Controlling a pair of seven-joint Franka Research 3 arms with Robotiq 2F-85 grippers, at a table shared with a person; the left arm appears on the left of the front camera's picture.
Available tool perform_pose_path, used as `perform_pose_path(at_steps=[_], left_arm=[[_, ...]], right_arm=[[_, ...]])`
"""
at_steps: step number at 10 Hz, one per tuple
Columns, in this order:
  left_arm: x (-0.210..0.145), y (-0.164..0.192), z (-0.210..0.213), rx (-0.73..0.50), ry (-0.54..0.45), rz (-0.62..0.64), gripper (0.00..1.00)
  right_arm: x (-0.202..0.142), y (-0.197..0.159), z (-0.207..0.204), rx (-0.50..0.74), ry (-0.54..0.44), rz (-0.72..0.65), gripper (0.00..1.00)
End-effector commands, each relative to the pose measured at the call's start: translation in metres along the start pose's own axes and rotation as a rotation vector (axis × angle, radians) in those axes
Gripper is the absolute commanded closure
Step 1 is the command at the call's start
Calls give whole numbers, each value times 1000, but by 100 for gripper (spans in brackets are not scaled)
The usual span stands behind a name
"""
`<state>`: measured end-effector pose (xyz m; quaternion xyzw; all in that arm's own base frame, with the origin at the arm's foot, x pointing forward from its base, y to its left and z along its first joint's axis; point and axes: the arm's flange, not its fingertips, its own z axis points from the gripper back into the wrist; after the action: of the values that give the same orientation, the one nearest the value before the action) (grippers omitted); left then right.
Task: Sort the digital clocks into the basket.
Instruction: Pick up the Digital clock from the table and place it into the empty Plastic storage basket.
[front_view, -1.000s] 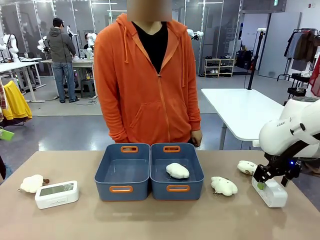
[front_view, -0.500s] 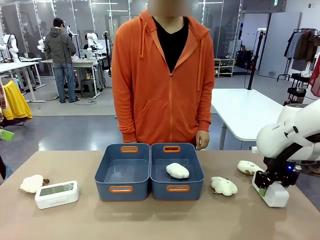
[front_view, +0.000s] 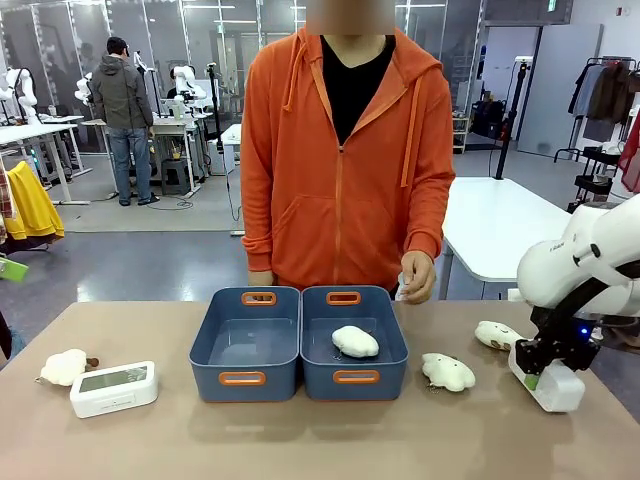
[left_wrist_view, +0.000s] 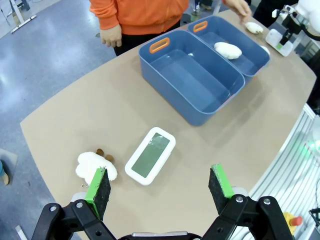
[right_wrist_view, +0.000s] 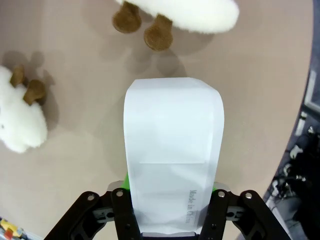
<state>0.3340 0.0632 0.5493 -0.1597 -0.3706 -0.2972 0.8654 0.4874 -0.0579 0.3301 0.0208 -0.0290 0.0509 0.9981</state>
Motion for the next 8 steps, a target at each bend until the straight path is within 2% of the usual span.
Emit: perform_pose_path(at_steps=[1,2,4,5,6,8], left_arm=[[1,1,0,-5,-1,-6,0],[1,1,0,-5,-1,-6,0],[1,1,0,-5,-1,-6,0],[1,1,0,-5,-1,-6,0],[1,1,0,-5,-1,-6,0],[1,1,0,-5,-1,-6,0]], right_arm=[[-33,-44,50,109,-73,153,61],[-65,-80,84,165,-147,291,61],[-106,-141,117,268,-275,368,61],[-117,-153,126,347,-373,399,61],[-131,-158,133,366,-462,460,61],[-149,-175,138,406,-574,485,61]])
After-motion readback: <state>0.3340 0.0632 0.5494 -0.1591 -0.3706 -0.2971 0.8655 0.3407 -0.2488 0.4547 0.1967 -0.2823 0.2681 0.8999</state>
